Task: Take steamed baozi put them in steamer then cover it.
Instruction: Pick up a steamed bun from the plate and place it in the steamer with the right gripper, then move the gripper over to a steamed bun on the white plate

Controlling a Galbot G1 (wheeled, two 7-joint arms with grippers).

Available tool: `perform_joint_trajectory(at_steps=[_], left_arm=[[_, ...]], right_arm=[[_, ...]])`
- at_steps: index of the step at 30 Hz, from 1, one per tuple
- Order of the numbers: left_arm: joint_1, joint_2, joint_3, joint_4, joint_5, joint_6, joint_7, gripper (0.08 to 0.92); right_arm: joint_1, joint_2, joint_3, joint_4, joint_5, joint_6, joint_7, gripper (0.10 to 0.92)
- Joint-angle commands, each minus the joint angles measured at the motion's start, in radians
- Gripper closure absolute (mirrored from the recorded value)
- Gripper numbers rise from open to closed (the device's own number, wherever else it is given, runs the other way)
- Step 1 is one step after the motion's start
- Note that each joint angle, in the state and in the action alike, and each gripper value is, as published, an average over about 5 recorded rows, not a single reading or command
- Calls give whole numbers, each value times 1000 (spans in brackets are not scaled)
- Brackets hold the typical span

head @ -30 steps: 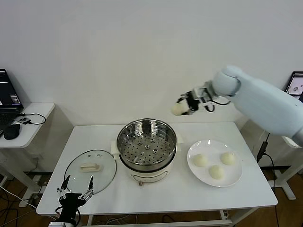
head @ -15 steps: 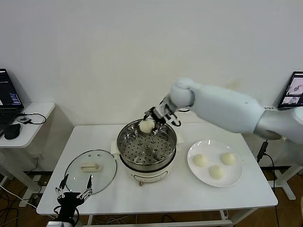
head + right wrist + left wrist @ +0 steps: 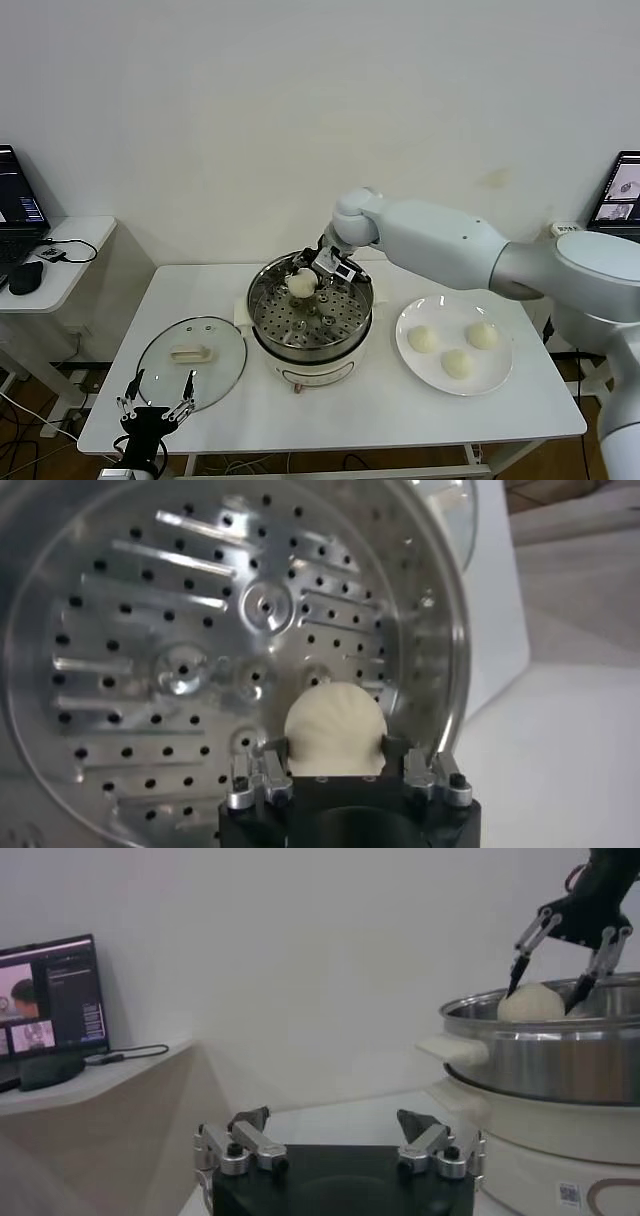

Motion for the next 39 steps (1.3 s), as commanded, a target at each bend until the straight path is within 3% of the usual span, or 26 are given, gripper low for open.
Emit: perform_joint_trajectory(at_steps=[1,14,22,25,30,39], left_arm=[[0,1,2,-3,2,1,0,177],[5,-5,4,-15,9,1,0,177],[10,-6,2,-22,11,2,0,177],[9,-4,1,-23,10,4,1,177],[6,7,2,-21,8,5,2,177],[-8,43,-3,-12,-5,7,4,177]], right_arm=[[-34,39,17,-112,-169,114,40,431],[-67,55,46,-151,-225,154,78,418],[-23,8,47,-70,-96,110,60,242],[31,-53,35,21,30,10,9,209],[140,-228,9,249,307,-314,-85,203],[221,-556,-2,472,397,-542,-174,203]])
